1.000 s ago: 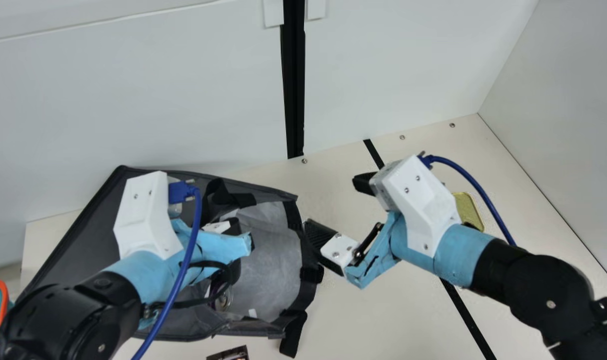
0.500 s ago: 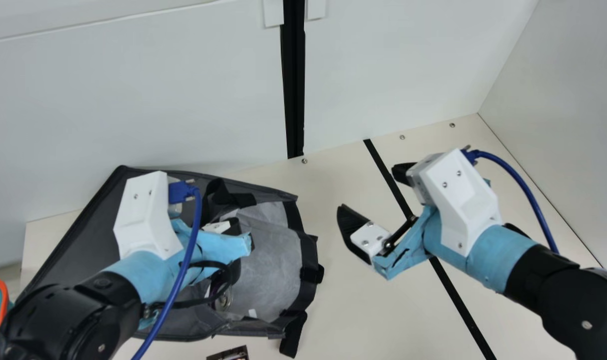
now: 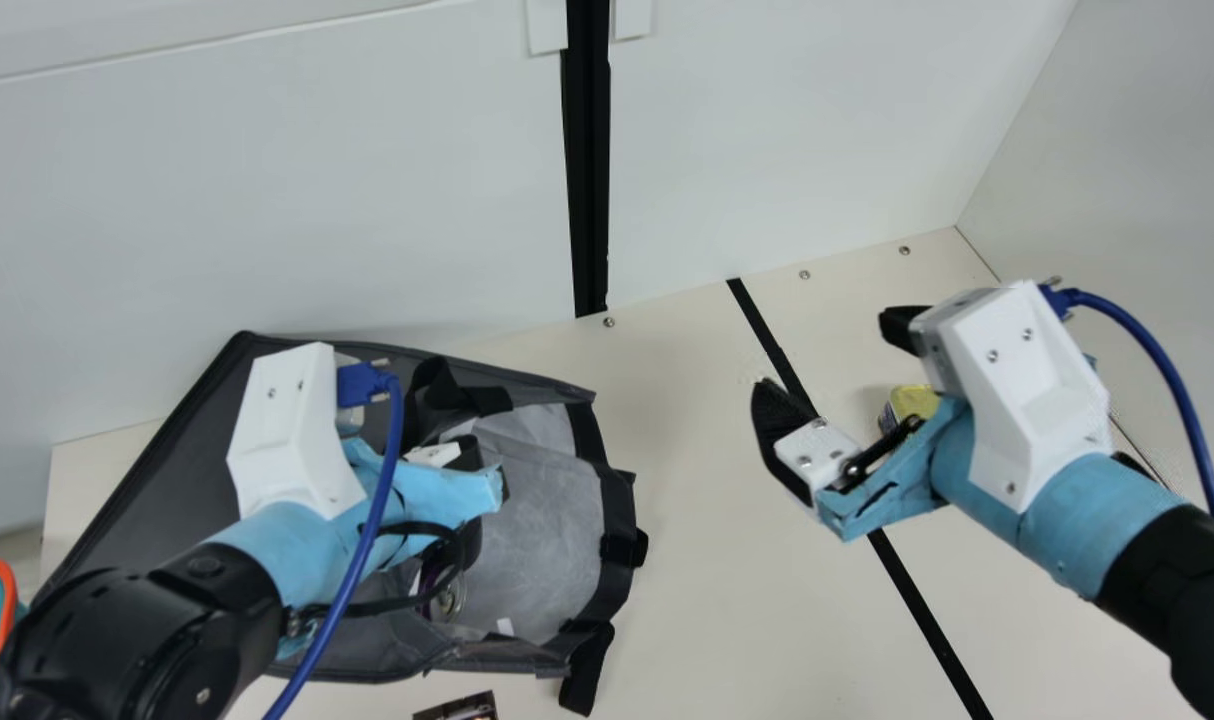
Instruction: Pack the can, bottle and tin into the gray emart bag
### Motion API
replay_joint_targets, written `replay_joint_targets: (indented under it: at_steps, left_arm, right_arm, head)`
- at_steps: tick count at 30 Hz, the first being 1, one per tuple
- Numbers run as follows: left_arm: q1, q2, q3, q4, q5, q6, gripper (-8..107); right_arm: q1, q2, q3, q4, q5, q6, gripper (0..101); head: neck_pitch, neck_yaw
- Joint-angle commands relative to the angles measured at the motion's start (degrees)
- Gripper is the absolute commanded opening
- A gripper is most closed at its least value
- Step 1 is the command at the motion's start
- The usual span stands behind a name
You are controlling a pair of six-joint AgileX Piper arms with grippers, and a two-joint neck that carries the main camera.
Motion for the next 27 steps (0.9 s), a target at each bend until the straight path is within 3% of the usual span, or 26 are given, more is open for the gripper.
replay_joint_targets:
  at_steps: [1, 13, 27]
  left_arm:
    - [0.0, 0.0, 0.0, 0.0, 0.0, 0.0, 10]
    - [0.0, 0.0, 0.0, 0.0, 0.0, 0.0, 10]
    - [0.0, 0.0, 0.0, 0.0, 0.0, 0.0, 10]
  right_arm:
    - [-1.67, -0.24, -0.32, -0.63, 0.64, 0.36, 91]
    - [-9.52, -1.64, -3.96, -7.76, 5.56, 5.57, 91]
    - [-13.61, -2.27, -8.82, -16.97, 11.71, 15.0, 91]
  head:
    - [-1.3, -0.05]
    - [-1.3, -0.05]
    - [-1.3, -0.05]
